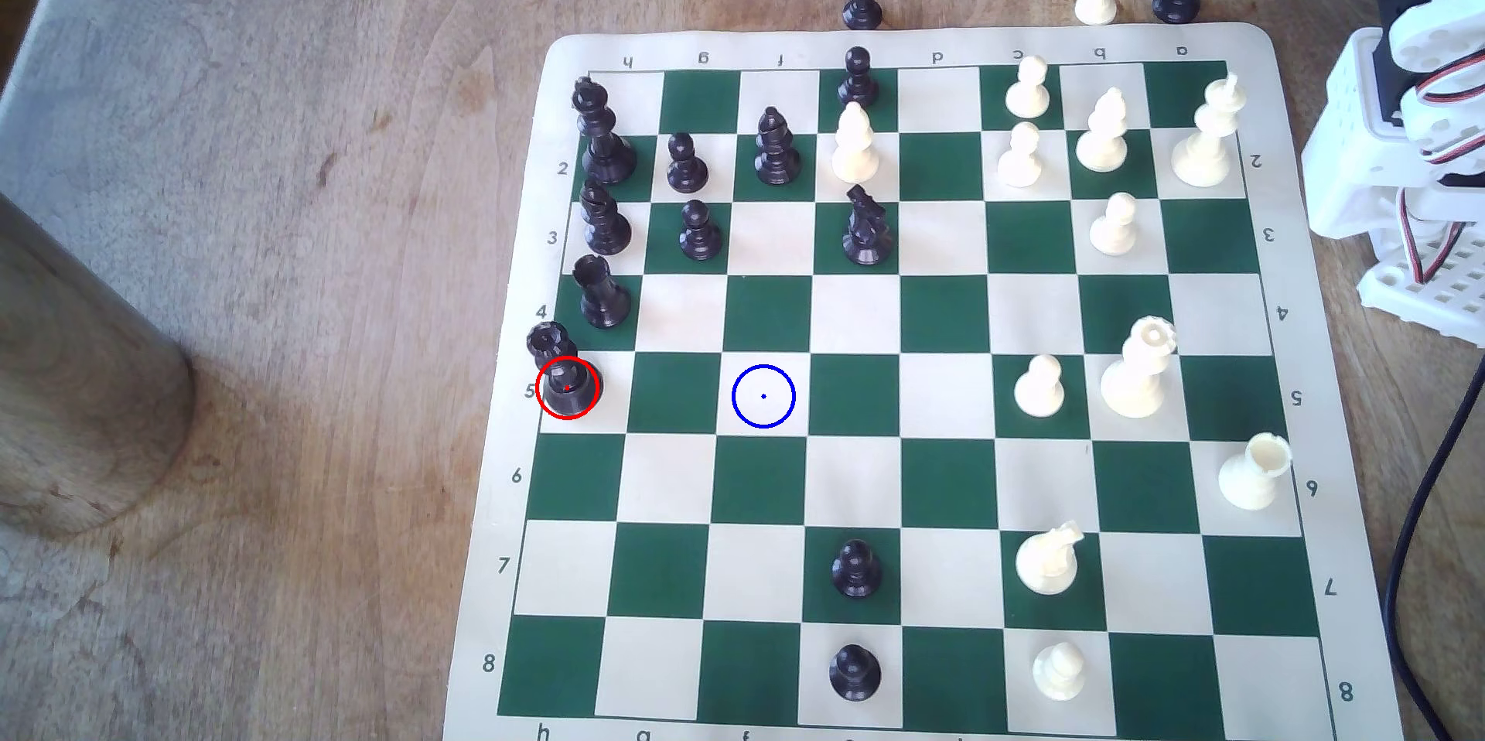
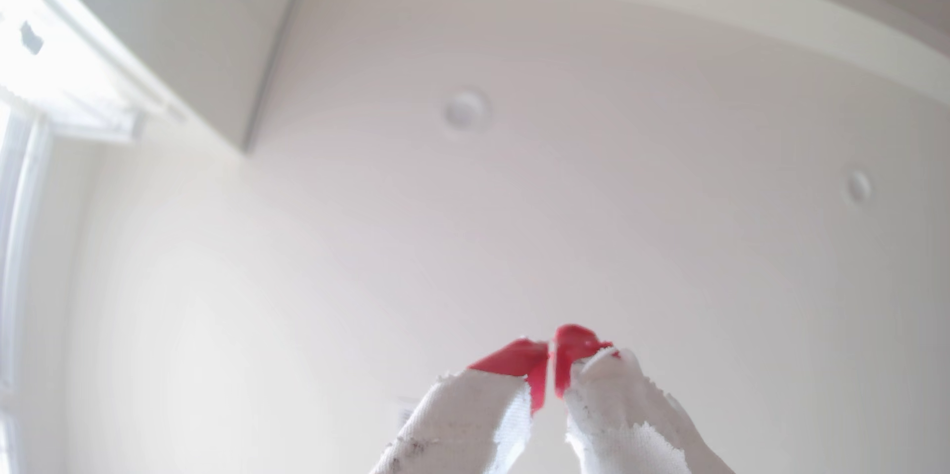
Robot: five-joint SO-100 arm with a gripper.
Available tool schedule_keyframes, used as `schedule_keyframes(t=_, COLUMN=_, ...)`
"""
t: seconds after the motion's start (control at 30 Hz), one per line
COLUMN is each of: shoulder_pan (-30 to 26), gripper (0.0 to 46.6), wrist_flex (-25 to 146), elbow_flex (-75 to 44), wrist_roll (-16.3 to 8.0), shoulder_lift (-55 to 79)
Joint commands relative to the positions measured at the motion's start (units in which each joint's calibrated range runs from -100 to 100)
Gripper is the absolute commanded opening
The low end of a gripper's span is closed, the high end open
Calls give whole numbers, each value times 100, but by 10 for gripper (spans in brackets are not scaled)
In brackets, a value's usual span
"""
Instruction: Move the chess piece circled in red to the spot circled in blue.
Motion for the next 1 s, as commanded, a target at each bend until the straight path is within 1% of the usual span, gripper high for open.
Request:
schedule_keyframes(t=0.0, shoulder_pan=-245, gripper=2, wrist_flex=93, elbow_flex=90, wrist_roll=15, shoulder_lift=-20)
schedule_keyframes(t=0.13, shoulder_pan=-487, gripper=2, wrist_flex=1158, elbow_flex=-363, wrist_roll=15, shoulder_lift=-11)
schedule_keyframes(t=0.27, shoulder_pan=-573, gripper=2, wrist_flex=3509, elbow_flex=-1433, wrist_roll=15, shoulder_lift=-11)
schedule_keyframes(t=0.3, shoulder_pan=-753, gripper=2, wrist_flex=4229, elbow_flex=-1759, wrist_roll=-15, shoulder_lift=-11)
schedule_keyframes(t=0.37, shoulder_pan=-769, gripper=2, wrist_flex=4966, elbow_flex=-2049, wrist_roll=10, shoulder_lift=-11)
schedule_keyframes(t=0.4, shoulder_pan=-847, gripper=2, wrist_flex=5630, elbow_flex=-2231, wrist_roll=10, shoulder_lift=-11)
schedule_keyframes(t=0.47, shoulder_pan=-1152, gripper=2, wrist_flex=6187, elbow_flex=-2340, wrist_roll=-20, shoulder_lift=-11)
schedule_keyframes(t=0.57, shoulder_pan=-1176, gripper=2, wrist_flex=6842, elbow_flex=-2521, wrist_roll=-20, shoulder_lift=-3)
schedule_keyframes(t=0.6, shoulder_pan=-1121, gripper=2, wrist_flex=7653, elbow_flex=-2738, wrist_roll=-20, shoulder_lift=-3)
schedule_keyframes(t=0.73, shoulder_pan=-1004, gripper=2, wrist_flex=9143, elbow_flex=-3155, wrist_roll=-24, shoulder_lift=-3)
schedule_keyframes(t=0.77, shoulder_pan=-1027, gripper=2, wrist_flex=9111, elbow_flex=-3155, wrist_roll=-20, shoulder_lift=-3)
schedule_keyframes(t=0.83, shoulder_pan=-1168, gripper=2, wrist_flex=9602, elbow_flex=-3282, wrist_roll=-39, shoulder_lift=-3)
schedule_keyframes(t=0.87, shoulder_pan=-1176, gripper=2, wrist_flex=9848, elbow_flex=-3346, wrist_roll=-73, shoulder_lift=-3)
schedule_keyframes(t=0.9, shoulder_pan=-1183, gripper=2, wrist_flex=10609, elbow_flex=-3563, wrist_roll=-376, shoulder_lift=6)
schedule_keyframes(t=0.97, shoulder_pan=-1160, gripper=2, wrist_flex=11502, elbow_flex=-3790, wrist_roll=-361, shoulder_lift=6)
